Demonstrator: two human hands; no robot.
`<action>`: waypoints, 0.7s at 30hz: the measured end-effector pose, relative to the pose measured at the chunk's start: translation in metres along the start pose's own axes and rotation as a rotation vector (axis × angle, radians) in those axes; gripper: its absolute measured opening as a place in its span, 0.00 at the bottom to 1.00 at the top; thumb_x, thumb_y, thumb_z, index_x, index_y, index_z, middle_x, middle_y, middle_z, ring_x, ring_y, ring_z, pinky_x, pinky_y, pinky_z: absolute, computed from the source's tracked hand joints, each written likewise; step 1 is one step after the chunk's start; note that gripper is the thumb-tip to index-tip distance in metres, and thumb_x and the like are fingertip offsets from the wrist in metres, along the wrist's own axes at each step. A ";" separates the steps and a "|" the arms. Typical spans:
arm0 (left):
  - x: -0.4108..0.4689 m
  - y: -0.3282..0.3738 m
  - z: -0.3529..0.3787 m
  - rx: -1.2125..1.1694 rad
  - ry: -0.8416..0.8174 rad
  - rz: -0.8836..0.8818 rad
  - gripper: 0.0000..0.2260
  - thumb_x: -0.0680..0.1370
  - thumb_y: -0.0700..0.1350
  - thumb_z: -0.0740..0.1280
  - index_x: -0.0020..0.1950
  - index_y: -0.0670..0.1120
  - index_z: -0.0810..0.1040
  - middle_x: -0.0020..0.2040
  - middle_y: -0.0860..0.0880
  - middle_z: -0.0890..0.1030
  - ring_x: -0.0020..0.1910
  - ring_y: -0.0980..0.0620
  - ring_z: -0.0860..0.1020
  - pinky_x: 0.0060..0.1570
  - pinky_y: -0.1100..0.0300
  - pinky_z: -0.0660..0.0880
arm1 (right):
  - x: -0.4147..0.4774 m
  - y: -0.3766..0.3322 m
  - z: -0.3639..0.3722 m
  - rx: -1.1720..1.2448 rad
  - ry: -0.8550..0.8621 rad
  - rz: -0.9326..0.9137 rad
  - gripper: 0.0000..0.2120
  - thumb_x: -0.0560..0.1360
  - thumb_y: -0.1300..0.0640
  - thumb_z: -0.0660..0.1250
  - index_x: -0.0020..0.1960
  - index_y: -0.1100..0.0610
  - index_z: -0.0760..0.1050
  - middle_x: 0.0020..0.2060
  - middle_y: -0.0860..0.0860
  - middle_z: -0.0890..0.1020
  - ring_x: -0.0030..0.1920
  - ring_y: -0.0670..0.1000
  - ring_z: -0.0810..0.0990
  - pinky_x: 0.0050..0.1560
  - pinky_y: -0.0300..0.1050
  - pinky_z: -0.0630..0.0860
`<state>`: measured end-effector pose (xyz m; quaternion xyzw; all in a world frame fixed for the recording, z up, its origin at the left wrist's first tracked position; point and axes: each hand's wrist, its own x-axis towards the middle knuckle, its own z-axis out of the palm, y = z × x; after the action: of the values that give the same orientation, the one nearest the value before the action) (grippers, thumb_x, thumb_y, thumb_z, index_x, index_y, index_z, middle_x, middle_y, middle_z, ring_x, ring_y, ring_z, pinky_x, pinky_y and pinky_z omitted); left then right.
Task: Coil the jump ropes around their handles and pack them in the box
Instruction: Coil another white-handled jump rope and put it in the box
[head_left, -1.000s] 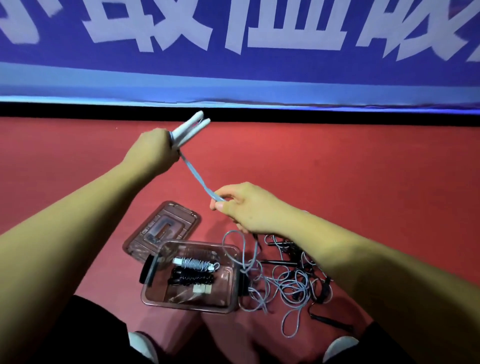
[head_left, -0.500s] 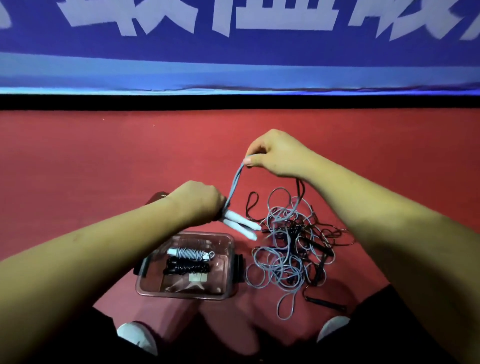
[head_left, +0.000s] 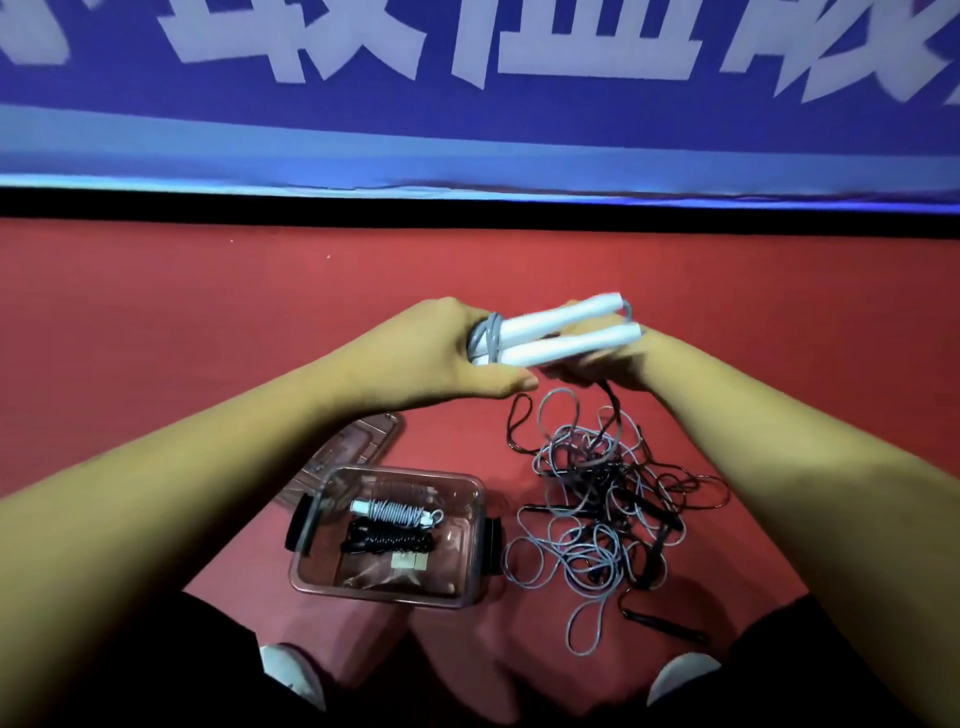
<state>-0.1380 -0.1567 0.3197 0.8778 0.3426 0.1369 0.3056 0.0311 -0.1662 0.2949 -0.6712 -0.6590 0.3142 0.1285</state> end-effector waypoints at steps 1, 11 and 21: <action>0.000 -0.001 -0.003 -0.045 0.012 -0.023 0.16 0.73 0.57 0.74 0.43 0.45 0.79 0.28 0.51 0.70 0.25 0.55 0.64 0.26 0.64 0.59 | 0.008 0.000 -0.002 -0.036 -0.127 -0.083 0.32 0.70 0.81 0.47 0.59 0.60 0.81 0.57 0.68 0.78 0.44 0.63 0.75 0.26 0.38 0.66; 0.008 -0.015 -0.016 -0.182 0.107 -0.196 0.14 0.75 0.52 0.74 0.42 0.44 0.75 0.27 0.50 0.72 0.23 0.52 0.67 0.25 0.63 0.64 | 0.006 0.024 0.000 0.297 -0.297 -0.030 0.19 0.82 0.45 0.59 0.47 0.58 0.79 0.27 0.50 0.67 0.26 0.50 0.61 0.28 0.41 0.60; 0.008 -0.013 -0.019 -0.464 -0.034 -0.027 0.18 0.78 0.42 0.71 0.66 0.50 0.72 0.34 0.43 0.71 0.28 0.49 0.65 0.27 0.60 0.64 | 0.002 0.032 -0.003 0.303 -0.348 0.000 0.19 0.82 0.45 0.58 0.48 0.59 0.78 0.28 0.51 0.67 0.27 0.49 0.60 0.28 0.40 0.59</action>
<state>-0.1476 -0.1354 0.3270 0.7816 0.3086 0.1930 0.5067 0.0588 -0.1663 0.2777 -0.5799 -0.6167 0.5204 0.1122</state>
